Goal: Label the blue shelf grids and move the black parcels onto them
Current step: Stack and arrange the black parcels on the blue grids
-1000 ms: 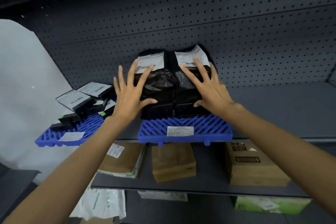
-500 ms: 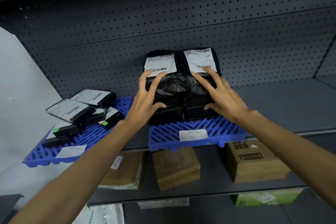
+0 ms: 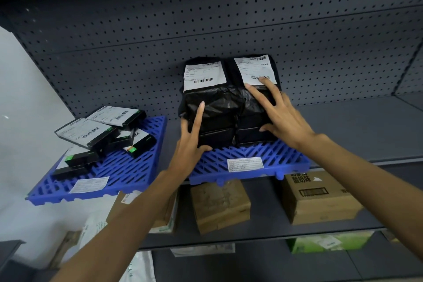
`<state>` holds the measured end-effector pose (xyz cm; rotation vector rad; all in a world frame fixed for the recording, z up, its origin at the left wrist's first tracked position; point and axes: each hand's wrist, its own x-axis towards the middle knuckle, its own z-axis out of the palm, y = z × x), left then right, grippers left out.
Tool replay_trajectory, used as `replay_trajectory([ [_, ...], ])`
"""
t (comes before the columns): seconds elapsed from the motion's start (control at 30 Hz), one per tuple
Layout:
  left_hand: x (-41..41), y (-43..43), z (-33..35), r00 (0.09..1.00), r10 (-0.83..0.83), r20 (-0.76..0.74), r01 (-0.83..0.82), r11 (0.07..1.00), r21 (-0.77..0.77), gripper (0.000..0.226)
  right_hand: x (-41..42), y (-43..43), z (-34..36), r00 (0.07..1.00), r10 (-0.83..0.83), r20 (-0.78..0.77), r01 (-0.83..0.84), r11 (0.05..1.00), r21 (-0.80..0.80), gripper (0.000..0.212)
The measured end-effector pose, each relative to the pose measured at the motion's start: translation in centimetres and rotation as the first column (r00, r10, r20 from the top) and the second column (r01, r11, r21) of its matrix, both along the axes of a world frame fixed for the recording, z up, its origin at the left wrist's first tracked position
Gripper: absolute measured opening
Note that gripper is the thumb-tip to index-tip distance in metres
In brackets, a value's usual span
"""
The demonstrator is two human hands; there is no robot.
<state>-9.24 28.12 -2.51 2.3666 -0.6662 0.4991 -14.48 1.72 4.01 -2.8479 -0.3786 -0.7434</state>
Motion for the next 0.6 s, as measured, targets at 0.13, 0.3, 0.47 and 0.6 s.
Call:
replay_trajectory([
  [0.13, 0.0, -0.6, 0.1, 0.999, -0.017, -0.031, 0.016, 1.0, -0.023, 0.123, -0.1, -0.5, -0.1, 1.0, -0.004, -0.005, 0.004, 1.0, 0.002, 0.131],
  [0.3, 0.1, -1.6, -0.1, 0.998, -0.054, -0.015, 0.054, 0.999, -0.009, 0.119, -0.2, -1.7, -0.1, 1.0, -0.026, -0.003, 0.026, 1.0, -0.012, 0.13],
  [0.47, -0.1, -0.1, 1.0, 0.997, -0.072, 0.011, 0.071, 0.996, 0.062, 0.111, -1.1, -1.6, 1.3, 0.993, -0.113, 0.035, 0.116, 0.984, -0.135, 0.085],
  [0.6, -1.1, 3.7, 2.4, 0.987, -0.111, 0.12, 0.085, 0.976, 0.201, 0.081, -1.5, 0.2, 3.3, 0.963, -0.24, 0.119, 0.25, 0.965, -0.075, 0.068],
])
